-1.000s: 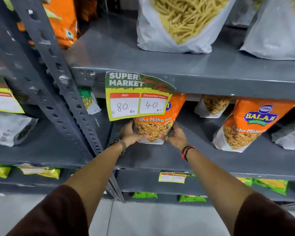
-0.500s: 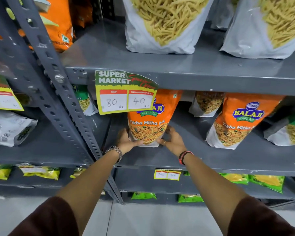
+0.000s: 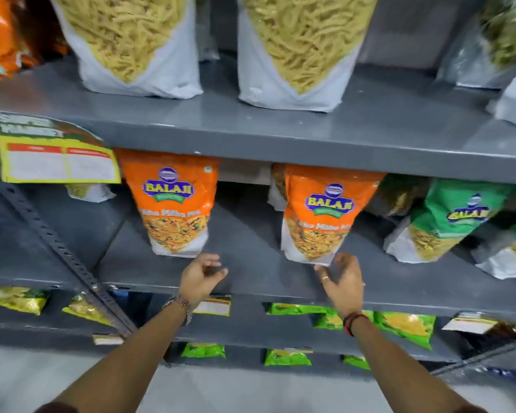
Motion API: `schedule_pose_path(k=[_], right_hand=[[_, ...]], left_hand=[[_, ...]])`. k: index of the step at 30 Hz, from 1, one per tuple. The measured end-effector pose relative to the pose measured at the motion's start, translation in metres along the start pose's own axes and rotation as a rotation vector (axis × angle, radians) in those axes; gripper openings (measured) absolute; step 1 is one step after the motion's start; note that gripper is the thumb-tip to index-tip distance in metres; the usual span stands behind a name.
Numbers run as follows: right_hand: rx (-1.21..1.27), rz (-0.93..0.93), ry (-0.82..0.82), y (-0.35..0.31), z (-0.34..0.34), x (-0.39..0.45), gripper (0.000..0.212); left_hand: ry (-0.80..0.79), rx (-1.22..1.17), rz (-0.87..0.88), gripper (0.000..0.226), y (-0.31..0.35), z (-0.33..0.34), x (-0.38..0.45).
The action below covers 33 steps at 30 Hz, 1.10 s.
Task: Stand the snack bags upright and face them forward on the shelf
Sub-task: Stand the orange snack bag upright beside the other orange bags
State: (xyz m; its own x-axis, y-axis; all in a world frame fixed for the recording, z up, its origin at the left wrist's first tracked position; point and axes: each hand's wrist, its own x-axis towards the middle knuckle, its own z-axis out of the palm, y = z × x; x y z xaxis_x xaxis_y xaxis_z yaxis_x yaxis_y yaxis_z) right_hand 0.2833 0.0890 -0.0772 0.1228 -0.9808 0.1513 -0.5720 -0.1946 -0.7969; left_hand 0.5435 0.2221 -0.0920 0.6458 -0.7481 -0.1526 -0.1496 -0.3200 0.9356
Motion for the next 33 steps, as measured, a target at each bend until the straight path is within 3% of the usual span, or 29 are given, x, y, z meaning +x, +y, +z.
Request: schedule_pose_path(k=[3, 6, 8, 11, 14, 18, 33], right_hand=[[0.204, 0.062, -0.065, 0.012, -0.030, 0.031, 0.060], [0.369, 0.142, -0.249, 0.014, -0.044, 0.058, 0.084], [0.398, 0.200, -0.363, 0.013, -0.046, 0.074, 0.093], [0.348, 0.229, -0.473, 0.015, -0.039, 0.086, 0.095], [0.336, 0.208, -0.549, 0.016, -0.029, 0.091, 0.079], [0.311, 0.207, -0.513, 0.019, -0.020, 0.091, 0.064], [0.224, 0.167, -0.516, 0.016, -0.011, 0.082, 0.072]], left_hand=[[-0.081, -0.044, 0.031, 0.060, 0.028, 0.056, 0.000], [-0.261, -0.025, -0.017, 0.104, 0.053, 0.097, 0.004], [-0.304, 0.041, -0.036, 0.119, 0.067, 0.116, 0.011], [-0.288, 0.055, -0.038, 0.113, 0.081, 0.134, 0.021], [-0.258, 0.093, -0.045, 0.095, 0.087, 0.145, 0.029], [-0.248, 0.166, -0.047, 0.091, 0.085, 0.145, 0.037], [-0.213, 0.142, 0.067, 0.091, 0.074, 0.126, 0.036]])
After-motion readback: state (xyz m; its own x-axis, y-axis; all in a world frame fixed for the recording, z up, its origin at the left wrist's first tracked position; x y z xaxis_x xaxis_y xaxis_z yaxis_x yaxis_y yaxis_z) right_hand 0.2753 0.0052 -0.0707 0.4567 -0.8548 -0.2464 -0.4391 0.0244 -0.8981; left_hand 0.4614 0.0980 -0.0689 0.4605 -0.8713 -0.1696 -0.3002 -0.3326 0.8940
